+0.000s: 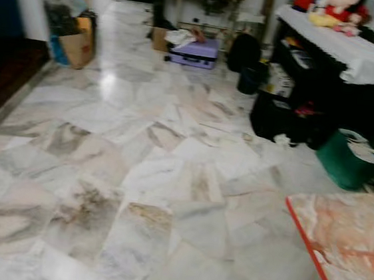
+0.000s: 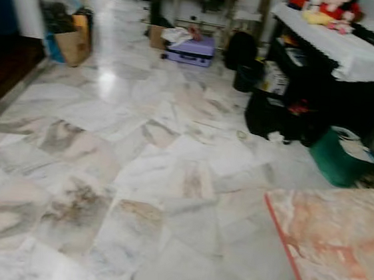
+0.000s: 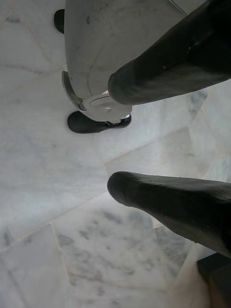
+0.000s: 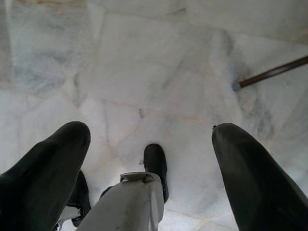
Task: Hang hanger
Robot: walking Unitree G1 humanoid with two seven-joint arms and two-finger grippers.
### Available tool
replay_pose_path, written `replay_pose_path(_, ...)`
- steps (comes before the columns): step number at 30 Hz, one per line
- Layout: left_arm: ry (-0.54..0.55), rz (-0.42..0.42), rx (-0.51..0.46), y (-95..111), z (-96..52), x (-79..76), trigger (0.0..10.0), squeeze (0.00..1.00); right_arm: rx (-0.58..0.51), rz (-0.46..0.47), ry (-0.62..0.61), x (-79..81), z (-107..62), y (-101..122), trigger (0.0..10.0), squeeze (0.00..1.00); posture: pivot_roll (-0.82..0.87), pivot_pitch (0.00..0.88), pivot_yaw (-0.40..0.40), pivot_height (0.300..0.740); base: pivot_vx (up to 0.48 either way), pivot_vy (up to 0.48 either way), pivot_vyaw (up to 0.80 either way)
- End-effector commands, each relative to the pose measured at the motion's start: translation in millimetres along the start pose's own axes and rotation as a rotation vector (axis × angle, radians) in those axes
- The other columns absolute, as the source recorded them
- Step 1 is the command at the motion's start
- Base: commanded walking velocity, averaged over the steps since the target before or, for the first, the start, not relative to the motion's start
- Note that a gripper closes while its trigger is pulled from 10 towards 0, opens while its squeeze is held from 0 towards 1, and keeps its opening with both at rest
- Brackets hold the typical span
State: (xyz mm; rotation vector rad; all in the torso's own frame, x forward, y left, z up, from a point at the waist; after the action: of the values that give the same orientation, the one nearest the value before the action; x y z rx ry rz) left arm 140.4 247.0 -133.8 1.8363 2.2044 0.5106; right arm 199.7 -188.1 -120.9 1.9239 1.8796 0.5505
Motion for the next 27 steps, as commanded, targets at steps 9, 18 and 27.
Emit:
replay_pose_path(9, -0.014, -0.199, -0.223, 79.0, 0.1, -13.9, 10.0, 0.0, -0.048, 0.089, 0.055, -34.5, -11.7, -16.7, 10.0, 0.0, 0.19, 0.0, -0.101, 0.74, 0.0, 0.123, -0.53)
replay_pose_path(18, -0.036, -0.171, -0.221, 88.8, 0.4, -25.4, 10.0, 0.0, -0.06, 0.086, 0.062, -23.2, -6.7, -2.4, 10.0, 0.0, 0.18, 0.0, -0.092, 0.74, 0.0, 0.0, -0.53)
replay_pose_path(27, -0.056, -0.163, -0.227, 94.0, 0.5, -35.5, 10.0, 0.0, -0.051, 0.087, 0.053, -24.3, -6.8, -3.9, 10.0, 0.0, 0.18, 0.0, -0.085, 0.74, 0.0, 0.0, -0.8)
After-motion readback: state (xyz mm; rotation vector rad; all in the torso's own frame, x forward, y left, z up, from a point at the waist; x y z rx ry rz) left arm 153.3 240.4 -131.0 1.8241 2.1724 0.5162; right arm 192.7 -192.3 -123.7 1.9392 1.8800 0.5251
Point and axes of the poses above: a point about 5 cm out from each wrist's last joint towards the gripper, its own z axis pointing out of the wrist towards the gripper, its own y axis along the axis of the wrist's last joint, x = y × z, the point moved 4 cm from there along z, pointing out of the wrist towards the gripper, and after that the axes turned 10 degrees about -z, right-handed, at the moved point
